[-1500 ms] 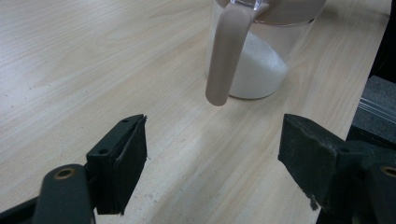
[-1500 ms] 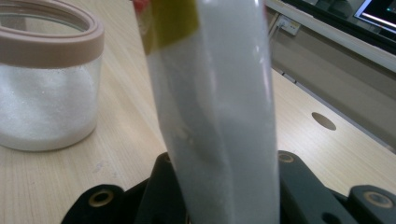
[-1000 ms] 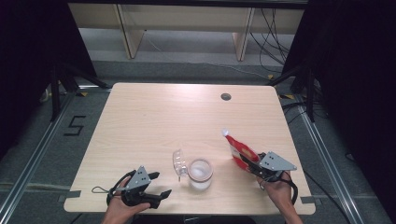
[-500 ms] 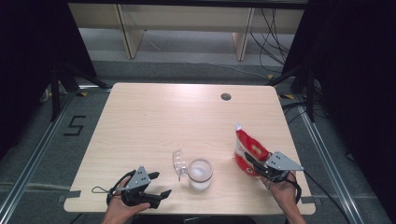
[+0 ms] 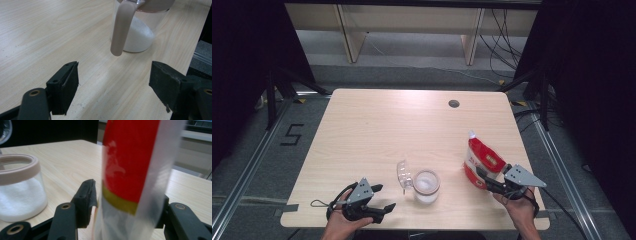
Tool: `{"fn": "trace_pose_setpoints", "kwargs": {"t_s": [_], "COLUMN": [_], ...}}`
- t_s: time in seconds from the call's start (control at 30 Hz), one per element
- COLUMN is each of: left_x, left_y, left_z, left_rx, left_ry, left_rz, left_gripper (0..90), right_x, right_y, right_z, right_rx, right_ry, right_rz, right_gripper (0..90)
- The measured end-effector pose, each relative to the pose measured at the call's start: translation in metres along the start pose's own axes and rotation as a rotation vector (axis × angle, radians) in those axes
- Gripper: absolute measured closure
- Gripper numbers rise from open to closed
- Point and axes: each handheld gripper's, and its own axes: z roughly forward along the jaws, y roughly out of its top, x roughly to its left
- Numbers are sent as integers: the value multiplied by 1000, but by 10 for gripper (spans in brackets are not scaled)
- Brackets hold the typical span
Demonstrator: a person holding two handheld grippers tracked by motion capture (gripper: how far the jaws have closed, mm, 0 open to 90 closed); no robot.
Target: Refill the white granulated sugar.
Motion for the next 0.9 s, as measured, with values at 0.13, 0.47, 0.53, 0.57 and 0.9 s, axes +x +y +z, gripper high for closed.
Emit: {"fn": "trace_pose_setpoints", "kwargs": {"t_s": [0.13, 0.47, 0.53, 0.57, 0.9], "left_x": [0, 1, 0, 1, 1], "left_y": [0, 2, 2, 2, 4], "left_z": [0, 1, 1, 0, 2], "left_rx": [-11, -9, -15, -14, -4], "left_ry": [1, 3, 1, 1, -1], "left_rz": [-2, -10, -15, -13, -18], "left_gripper": [231, 231, 231, 231, 231], "right_x": [4, 12, 12, 12, 11], "right_y": [0, -2, -2, -2, -5], "right_z": [-9, -23, -25, -26, -37], "right_rx": [3, 36, 39, 48, 63], "right_ry": [-33, -62, -63, -61, -91], "right_rz": [31, 78, 97, 106, 88], "right_gripper": [384, 326, 306, 302, 257]}}
